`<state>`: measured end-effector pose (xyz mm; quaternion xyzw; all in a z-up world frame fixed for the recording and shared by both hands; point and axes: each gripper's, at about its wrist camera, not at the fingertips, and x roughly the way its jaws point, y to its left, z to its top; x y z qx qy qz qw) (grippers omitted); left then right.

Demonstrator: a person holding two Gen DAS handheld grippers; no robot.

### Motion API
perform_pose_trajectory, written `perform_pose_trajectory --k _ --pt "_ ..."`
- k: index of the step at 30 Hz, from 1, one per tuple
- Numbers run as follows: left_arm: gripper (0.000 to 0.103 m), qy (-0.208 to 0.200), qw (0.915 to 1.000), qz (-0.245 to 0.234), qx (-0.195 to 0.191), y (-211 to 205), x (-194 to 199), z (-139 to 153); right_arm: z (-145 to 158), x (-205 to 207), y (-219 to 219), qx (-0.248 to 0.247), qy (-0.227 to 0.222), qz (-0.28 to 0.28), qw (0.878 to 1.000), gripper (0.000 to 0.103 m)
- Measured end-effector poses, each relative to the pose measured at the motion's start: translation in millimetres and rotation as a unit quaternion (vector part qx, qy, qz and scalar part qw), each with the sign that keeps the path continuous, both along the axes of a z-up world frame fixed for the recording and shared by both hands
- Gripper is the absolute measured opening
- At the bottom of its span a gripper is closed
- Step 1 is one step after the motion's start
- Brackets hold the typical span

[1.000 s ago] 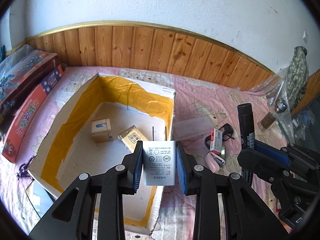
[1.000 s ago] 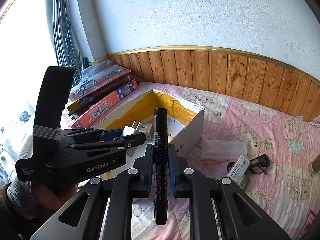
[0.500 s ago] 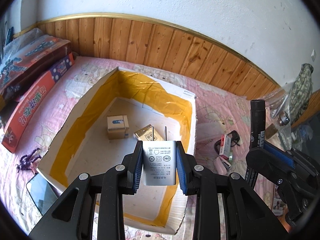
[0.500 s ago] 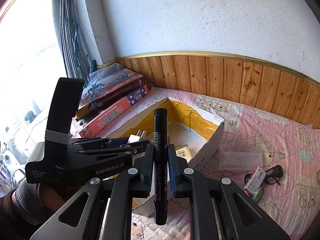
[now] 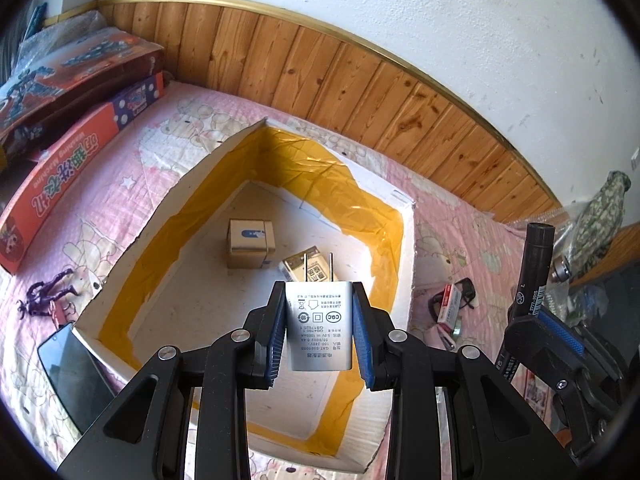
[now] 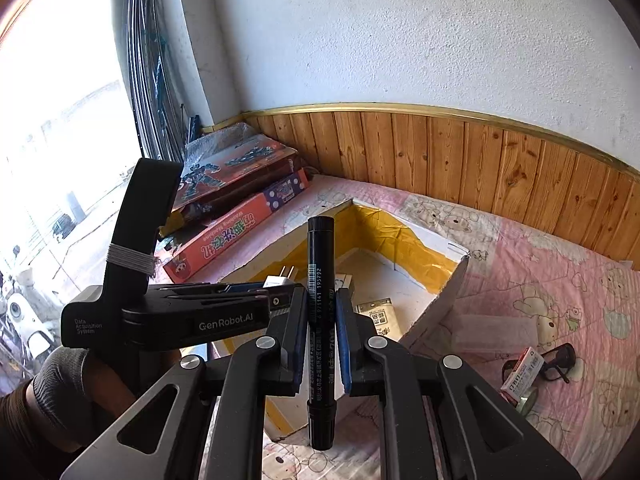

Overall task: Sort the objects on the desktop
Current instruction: 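Carry the white charger and black marker over the cardboard box with both tools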

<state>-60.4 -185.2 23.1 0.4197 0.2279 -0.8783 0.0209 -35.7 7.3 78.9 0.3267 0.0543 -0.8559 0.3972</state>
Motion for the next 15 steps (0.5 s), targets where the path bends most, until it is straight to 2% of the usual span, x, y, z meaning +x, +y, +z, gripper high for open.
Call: perform_pose_trajectory --k 6,15 --pt "0.031 -0.012 0.9993 0.025 0.026 -18 -2 -7 -3 -11 -13 0.004 -0.011 0.006 1.000 0.015" --pt "0.031 -0.027 0.9987 0.037 0.021 -34 -2 -16 -9 -32 -34 0.024 -0.024 0.011 0.999 0.015"
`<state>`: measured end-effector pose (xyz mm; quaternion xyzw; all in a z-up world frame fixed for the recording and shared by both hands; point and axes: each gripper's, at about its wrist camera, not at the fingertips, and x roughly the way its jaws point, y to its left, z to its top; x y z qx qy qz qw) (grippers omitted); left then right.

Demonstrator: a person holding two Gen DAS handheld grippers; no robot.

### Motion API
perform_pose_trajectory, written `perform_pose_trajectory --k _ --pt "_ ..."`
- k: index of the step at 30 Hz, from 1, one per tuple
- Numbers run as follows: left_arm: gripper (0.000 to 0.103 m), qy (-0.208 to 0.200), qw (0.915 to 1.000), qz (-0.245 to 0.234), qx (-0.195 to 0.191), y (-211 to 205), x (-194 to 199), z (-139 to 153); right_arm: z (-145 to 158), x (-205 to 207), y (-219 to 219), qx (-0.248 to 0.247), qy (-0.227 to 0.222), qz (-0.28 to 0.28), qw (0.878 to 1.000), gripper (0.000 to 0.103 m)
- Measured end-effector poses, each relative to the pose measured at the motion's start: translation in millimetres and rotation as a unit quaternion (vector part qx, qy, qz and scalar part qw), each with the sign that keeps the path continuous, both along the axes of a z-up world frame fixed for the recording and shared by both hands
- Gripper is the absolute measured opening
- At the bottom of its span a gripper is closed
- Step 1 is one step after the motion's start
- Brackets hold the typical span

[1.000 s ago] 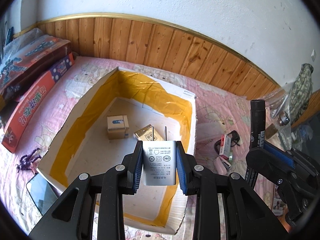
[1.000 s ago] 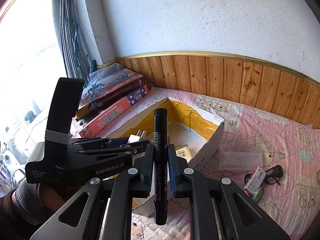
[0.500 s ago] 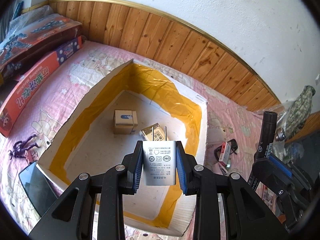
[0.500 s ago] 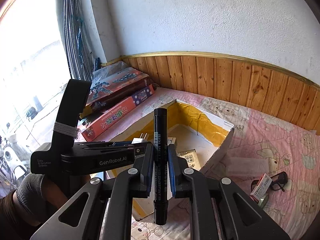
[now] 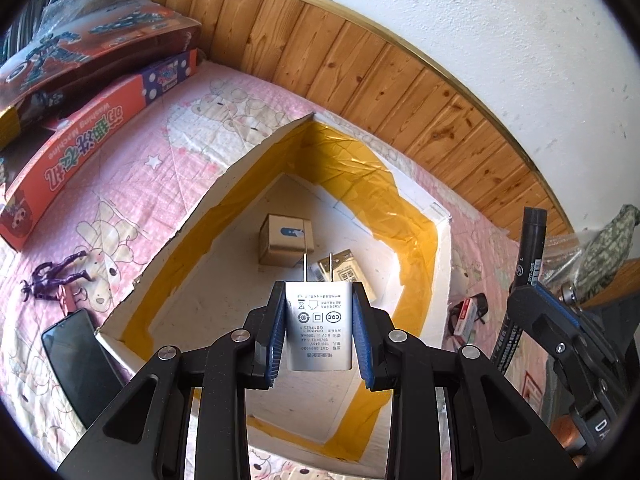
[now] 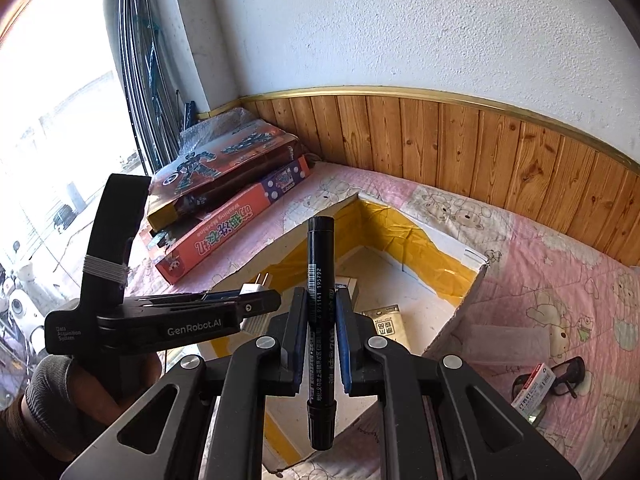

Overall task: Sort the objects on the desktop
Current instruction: 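Carry the white charger and black marker over the cardboard box with both tools, then open both tools to drop the charger and marker into the box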

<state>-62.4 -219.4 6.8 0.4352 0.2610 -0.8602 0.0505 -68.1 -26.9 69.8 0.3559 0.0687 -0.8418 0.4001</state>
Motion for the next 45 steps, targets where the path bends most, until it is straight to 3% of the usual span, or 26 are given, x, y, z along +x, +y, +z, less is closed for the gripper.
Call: perform_pose_trajectory --k 14,22,32,43,45 --pt "0.031 -0.022 0.9954 -0.079 -0.050 18 -17 -10 -21 -42 -44 0.058 -0.016 0.006 0.998 0.015" --pt "0.031 -0.033 0.9946 -0.092 -0.037 16 -24 -17 -38 -70 -76 0.135 0.005 0.023 0.991 0.015" --pt "0.031 -0.063 0.9952 -0.069 0.028 4 -31 -34 -78 -108 -117 0.248 0.014 0.064 0.966 0.015" --pt "0.031 -0.096 0.9930 -0.060 0.034 7 -38 -46 -119 -129 -152 0.360 0.049 0.096 0.927 0.015" --pt "0.032 -0.102 0.9926 -0.057 0.033 7 -39 -48 -123 -132 -152 0.365 0.050 0.097 0.925 0.022"
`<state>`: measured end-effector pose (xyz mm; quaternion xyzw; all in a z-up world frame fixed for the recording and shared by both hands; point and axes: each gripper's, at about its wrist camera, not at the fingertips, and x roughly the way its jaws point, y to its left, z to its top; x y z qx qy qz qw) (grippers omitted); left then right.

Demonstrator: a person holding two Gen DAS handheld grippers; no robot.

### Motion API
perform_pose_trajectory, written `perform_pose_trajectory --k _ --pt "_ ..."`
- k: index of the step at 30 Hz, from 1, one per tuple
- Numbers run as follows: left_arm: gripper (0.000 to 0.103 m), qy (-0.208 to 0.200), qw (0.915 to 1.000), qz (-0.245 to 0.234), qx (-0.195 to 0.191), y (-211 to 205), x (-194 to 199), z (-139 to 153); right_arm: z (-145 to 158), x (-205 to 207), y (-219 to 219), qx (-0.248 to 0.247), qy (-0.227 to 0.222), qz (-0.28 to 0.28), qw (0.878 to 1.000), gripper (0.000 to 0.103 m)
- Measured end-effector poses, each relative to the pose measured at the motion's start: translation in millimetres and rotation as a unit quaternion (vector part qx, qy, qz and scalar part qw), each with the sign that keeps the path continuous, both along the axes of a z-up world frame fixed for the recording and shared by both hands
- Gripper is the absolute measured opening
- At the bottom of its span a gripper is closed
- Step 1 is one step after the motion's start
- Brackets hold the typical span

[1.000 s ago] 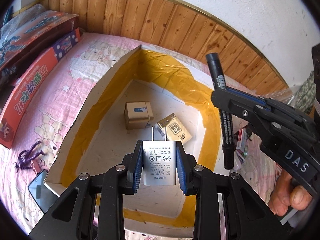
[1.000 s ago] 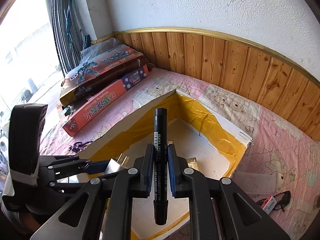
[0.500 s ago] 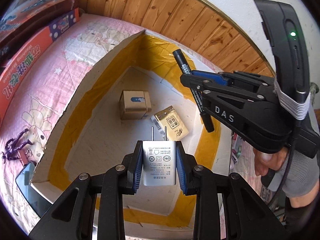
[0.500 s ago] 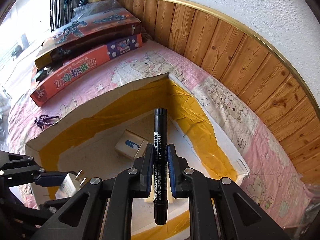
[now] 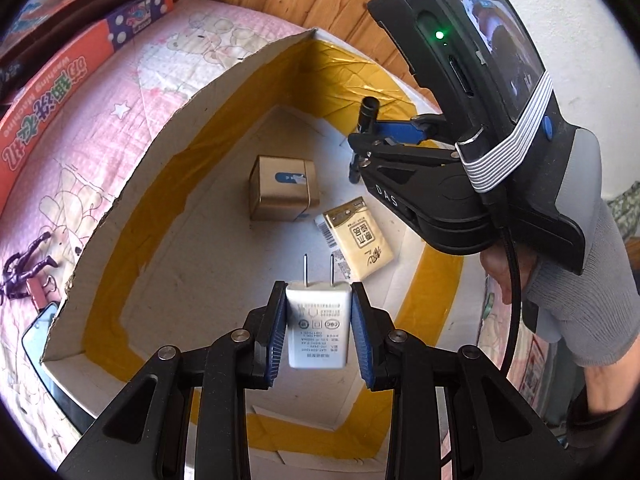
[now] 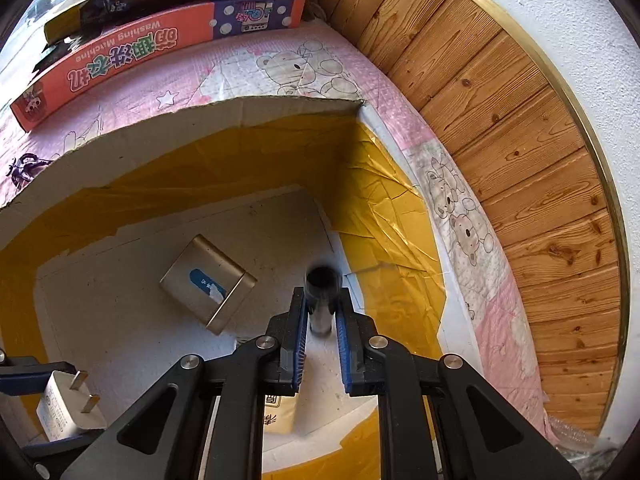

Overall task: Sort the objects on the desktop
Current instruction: 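Open both tools to drop the charger and marker into the box, then move both tools back to the items on the bedspread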

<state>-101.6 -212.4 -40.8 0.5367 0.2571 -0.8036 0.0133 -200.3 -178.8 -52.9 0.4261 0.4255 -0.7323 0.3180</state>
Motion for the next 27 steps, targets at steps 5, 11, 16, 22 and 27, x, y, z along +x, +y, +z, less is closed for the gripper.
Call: perform_pose_trajectory --k 5,11,16,22,27 --pt "0.035 0.001 1.0000 -0.001 -0.009 5 -1 4 12 1 13 -0.031 0.000 -0.016 0.999 0.038" --pt "0.035 0.013 0.9994 0.030 -0.009 -4 7 19 45 13 44 -0.104 -0.025 -0.046 0.993 0.039" --pt "0.035 0.033 0.9983 0.045 -0.018 -7 19 36 78 40 83 -0.193 -0.063 -0.057 0.978 0.044" --pt "0.035 0.071 0.9956 0.024 -0.055 19 33 59 104 83 148 -0.297 -0.091 -0.058 0.949 0.049" --pt "0.037 0.130 0.9883 -0.026 -0.077 64 42 81 117 115 215 -0.361 -0.088 -0.071 0.926 0.050"
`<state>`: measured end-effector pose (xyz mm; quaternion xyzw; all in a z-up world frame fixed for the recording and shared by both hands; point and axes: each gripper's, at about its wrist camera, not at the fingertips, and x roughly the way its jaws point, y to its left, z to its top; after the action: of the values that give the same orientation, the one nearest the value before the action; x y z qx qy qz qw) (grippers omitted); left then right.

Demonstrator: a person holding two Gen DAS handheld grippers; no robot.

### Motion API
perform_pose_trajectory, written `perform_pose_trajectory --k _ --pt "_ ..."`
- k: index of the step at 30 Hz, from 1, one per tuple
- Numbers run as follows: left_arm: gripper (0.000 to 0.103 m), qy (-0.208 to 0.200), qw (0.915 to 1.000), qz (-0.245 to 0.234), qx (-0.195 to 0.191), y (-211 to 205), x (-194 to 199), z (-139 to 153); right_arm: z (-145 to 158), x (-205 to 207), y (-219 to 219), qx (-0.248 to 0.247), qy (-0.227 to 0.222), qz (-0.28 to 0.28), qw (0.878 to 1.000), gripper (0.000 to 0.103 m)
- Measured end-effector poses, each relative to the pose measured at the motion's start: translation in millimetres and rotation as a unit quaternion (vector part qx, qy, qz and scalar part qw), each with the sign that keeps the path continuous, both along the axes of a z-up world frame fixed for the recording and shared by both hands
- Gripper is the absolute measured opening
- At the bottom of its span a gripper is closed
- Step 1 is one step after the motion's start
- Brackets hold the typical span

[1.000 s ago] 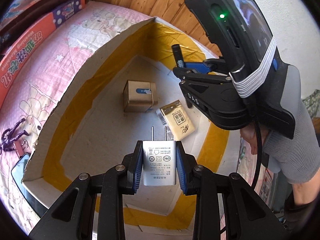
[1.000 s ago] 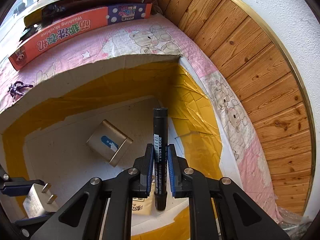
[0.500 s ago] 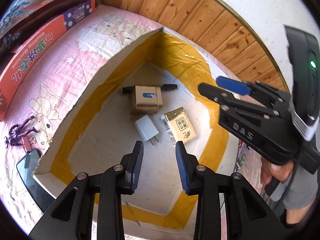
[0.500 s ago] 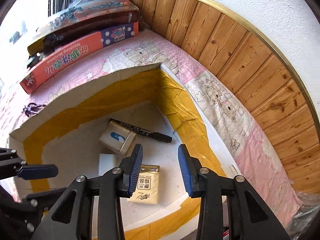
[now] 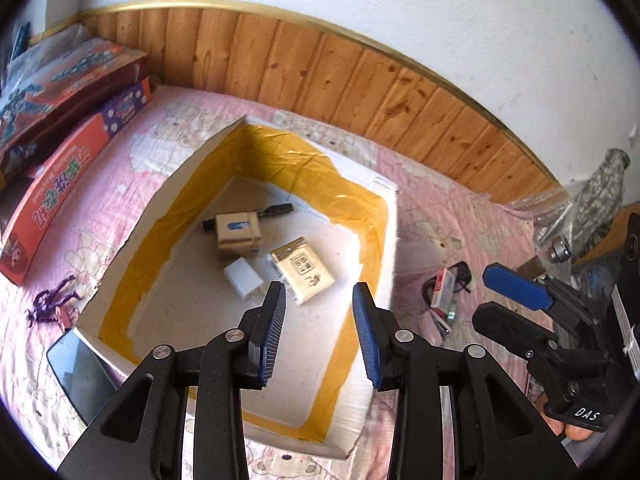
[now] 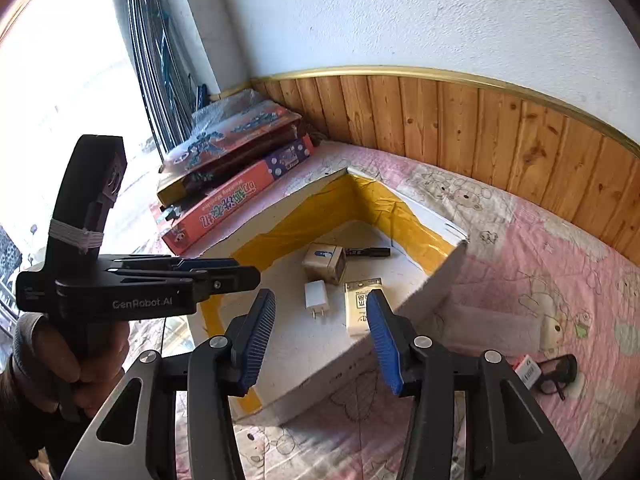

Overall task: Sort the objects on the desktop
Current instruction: 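Move both tools back to the items on the bedspread, then grasp the pink stapler with the left tool while the right tool grasps the clear tube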

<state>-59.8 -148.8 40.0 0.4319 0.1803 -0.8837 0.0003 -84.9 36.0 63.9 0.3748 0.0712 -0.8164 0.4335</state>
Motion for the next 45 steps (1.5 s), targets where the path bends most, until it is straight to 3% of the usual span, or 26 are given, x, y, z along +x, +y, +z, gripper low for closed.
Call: perform_pose_trajectory --k 5,8,11,15,19,23,27,38,43,45 --pt "0.038 0.027 0.9978 -0.061 -0.004 50 4 10 1 30 75 -0.018 0.038 -0.075 0.996 0.054" --pt "0.040 0.027 0.9952 -0.094 -0.003 80 1 6 -16 26 120 -0.038 -0.004 -0.141 0.989 0.054" --pt "0.041 0.009 0.9926 -0.121 0.001 108 -8 -9 -41 17 136 -0.004 -0.038 -0.170 0.985 0.054" --pt "0.042 -0.039 0.9876 -0.149 0.032 139 -26 -40 -79 13 146 0.049 -0.072 -0.180 0.980 0.054" --pt "0.044 -0.081 0.9817 -0.164 0.053 168 -45 -73 -116 9 155 0.064 -0.123 -0.187 0.973 0.054" --pt "0.045 -0.117 0.9771 -0.165 0.065 191 -65 -106 -140 6 159 0.079 -0.139 -0.195 0.968 0.054" --pt "0.047 -0.129 0.9760 -0.157 0.079 199 -77 -125 -156 -1 159 0.090 -0.139 -0.195 0.967 0.054" --pt "0.053 -0.131 0.9777 -0.148 0.071 212 -99 -160 -189 -12 143 0.109 -0.133 -0.166 0.971 0.054" --pt "0.061 -0.129 0.9775 -0.150 0.072 218 -106 -167 -189 -12 149 0.130 -0.116 -0.165 0.971 0.030" --pt "0.065 -0.126 0.9777 -0.155 0.065 222 -108 -167 -188 -12 156 0.133 -0.121 -0.166 0.969 0.025"
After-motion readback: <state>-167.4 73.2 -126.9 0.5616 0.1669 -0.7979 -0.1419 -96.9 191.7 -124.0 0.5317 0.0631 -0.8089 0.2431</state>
